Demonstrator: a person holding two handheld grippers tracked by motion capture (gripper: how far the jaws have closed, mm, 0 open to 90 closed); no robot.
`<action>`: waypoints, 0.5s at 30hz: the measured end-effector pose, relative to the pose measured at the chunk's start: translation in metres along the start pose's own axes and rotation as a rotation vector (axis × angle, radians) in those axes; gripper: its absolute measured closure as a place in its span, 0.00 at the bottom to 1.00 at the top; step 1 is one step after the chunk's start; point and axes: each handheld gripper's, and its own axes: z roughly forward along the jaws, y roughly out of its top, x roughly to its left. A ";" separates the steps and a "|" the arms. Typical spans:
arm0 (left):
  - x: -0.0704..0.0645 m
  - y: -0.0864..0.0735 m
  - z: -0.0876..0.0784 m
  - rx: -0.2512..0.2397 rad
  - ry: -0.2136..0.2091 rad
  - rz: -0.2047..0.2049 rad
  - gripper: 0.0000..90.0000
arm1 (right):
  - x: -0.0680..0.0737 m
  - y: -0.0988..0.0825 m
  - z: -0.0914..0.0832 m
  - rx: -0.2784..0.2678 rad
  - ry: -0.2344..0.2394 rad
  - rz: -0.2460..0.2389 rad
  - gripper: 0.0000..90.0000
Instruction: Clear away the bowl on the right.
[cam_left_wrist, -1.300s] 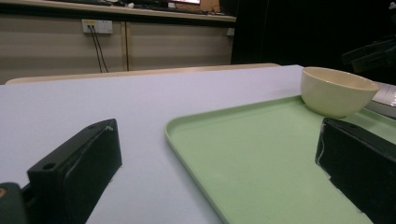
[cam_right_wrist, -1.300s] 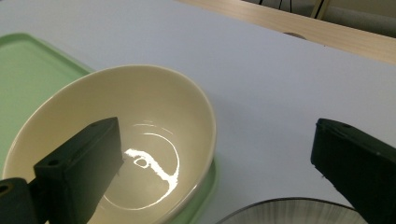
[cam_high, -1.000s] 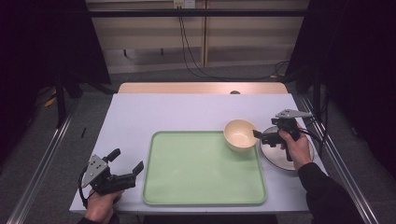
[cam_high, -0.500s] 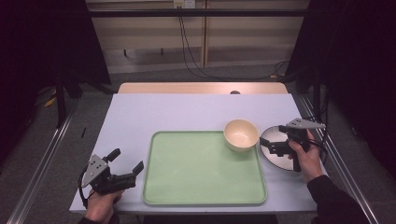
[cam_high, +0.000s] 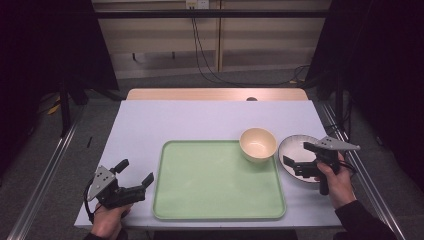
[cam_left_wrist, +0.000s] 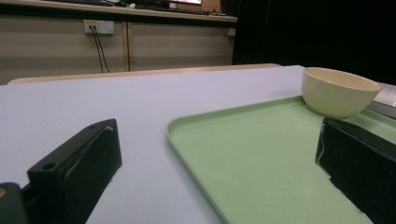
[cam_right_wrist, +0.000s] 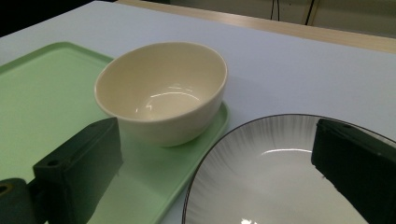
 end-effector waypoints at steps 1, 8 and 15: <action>0.000 0.000 0.000 0.000 0.000 0.001 0.00 | 0.000 -0.001 -0.002 -0.003 -0.005 0.000 0.02; 0.000 0.000 0.000 -0.001 0.001 0.002 0.00 | 0.001 -0.012 -0.014 -0.006 -0.025 -0.008 0.02; 0.000 0.000 0.000 0.000 0.002 0.004 0.00 | 0.003 -0.021 -0.028 -0.021 -0.041 0.004 0.02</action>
